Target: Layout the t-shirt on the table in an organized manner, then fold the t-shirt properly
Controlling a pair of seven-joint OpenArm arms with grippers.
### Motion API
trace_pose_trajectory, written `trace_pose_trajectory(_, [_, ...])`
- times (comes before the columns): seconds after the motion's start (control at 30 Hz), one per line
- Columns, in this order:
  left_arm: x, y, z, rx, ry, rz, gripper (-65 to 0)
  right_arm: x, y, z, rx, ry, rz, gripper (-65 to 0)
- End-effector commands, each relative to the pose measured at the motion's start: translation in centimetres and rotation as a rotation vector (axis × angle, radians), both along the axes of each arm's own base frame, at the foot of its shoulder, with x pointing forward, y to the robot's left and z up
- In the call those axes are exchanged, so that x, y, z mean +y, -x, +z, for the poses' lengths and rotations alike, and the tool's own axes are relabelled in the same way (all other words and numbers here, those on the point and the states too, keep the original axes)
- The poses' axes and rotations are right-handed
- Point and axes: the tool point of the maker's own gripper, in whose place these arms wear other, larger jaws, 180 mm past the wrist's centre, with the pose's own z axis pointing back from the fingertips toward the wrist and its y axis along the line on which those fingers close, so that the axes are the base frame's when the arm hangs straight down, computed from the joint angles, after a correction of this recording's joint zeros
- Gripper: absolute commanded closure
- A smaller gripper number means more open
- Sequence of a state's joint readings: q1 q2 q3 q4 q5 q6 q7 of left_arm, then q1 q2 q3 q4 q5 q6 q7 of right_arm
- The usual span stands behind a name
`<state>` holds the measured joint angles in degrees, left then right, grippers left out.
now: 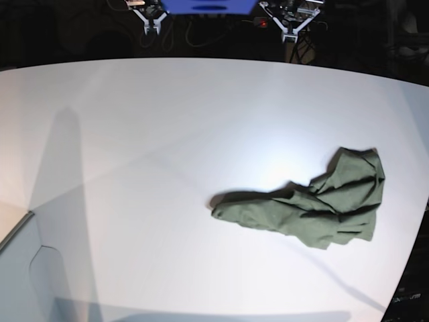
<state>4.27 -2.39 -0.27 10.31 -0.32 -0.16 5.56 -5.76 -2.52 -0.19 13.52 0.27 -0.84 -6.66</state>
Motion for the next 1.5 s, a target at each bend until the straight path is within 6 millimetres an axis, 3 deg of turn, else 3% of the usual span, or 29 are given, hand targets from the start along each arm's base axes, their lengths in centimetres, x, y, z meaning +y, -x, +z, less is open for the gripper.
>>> trace_pose_trajectory(0.0, [0.2, 0.1, 0.0, -0.002, -0.006, 0.002, 0.0, 0.3, 0.3, 0.0, 0.004, -0.018, 0.007, 0.0])
trace_pose_trajectory(1.03, [0.1, 0.1, 0.0, -0.002, -0.006, 0.002, 0.0, 0.2, -0.4, 0.0, -0.015, -0.016, 0.010, 0.0])
trace_pose_trajectory(1.17, [0.6, 0.3, 0.0, -0.001, -0.014, 0.002, 0.0, 0.1, -0.2, 0.0, -0.015, -0.014, 0.010, 0.0])
trace_pose_trajectory(1.23, [0.9, 1.7, 0.1, 0.016, -0.018, 0.001, 0.0, -0.5, 0.0, 0.0, -0.012, -0.005, 0.011, 0.0])
trace_pose_trajectory(1.3, [2.1, 1.7, 0.3, -0.002, -0.033, -0.002, 0.0, -0.5, 0.8, 0.1, -0.007, -0.004, 0.011, 0.0])
trace_pose_trajectory(1.47, [2.9, 2.0, 1.5, -0.078, -0.040, -0.023, 0.0, -0.9, 0.6, 1.3, -0.093, 0.006, 0.005, 0.0])
